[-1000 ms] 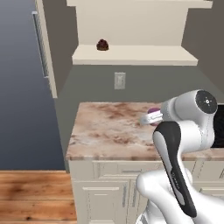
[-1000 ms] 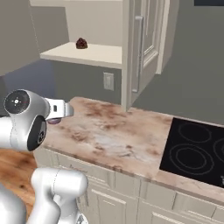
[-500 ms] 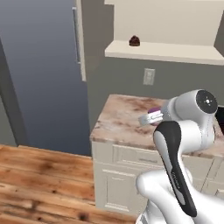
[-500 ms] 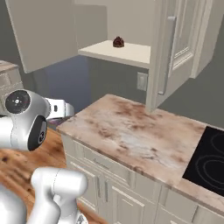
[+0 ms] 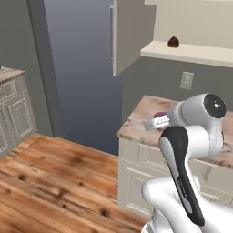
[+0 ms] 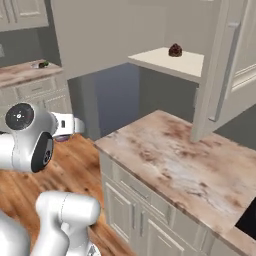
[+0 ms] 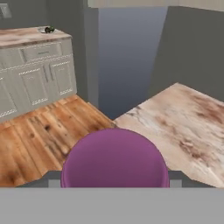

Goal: Pick the avocado and bread from the counter and place them on the plate. Then pick the jam from the cabinet and place it next to the plate. Lastly close the cabinet door.

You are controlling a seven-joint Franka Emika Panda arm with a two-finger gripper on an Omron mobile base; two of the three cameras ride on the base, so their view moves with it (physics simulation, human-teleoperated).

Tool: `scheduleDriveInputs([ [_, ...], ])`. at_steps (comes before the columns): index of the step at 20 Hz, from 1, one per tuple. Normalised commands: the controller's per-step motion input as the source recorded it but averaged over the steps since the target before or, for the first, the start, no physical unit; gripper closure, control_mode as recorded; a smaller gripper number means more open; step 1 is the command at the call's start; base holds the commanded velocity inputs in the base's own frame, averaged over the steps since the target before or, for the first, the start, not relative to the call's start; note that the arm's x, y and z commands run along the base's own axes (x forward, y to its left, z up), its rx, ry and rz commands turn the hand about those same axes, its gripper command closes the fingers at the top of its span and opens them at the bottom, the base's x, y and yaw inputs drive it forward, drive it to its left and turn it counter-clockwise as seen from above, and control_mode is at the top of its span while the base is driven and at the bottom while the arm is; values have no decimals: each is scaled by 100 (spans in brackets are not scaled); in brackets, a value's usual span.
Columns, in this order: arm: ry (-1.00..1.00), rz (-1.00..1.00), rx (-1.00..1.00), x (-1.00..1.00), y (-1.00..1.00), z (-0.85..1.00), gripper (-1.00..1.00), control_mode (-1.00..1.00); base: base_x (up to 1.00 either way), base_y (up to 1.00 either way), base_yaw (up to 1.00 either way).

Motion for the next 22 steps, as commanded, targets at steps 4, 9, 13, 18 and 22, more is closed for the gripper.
scheduleDriveInputs([
  [4, 0, 0, 0, 0, 0, 0, 100, 100, 0, 0, 37],
  [9, 0, 0, 0, 0, 0, 0, 100, 100, 0, 0, 34],
  [13, 0, 0, 0, 0, 0, 0, 100, 100, 0, 0, 32],
  [18, 0, 0, 0, 0, 0, 0, 100, 100, 0, 0, 32],
  [22, 0, 0, 0, 0, 0, 0, 100, 100, 1, 0, 33],
])
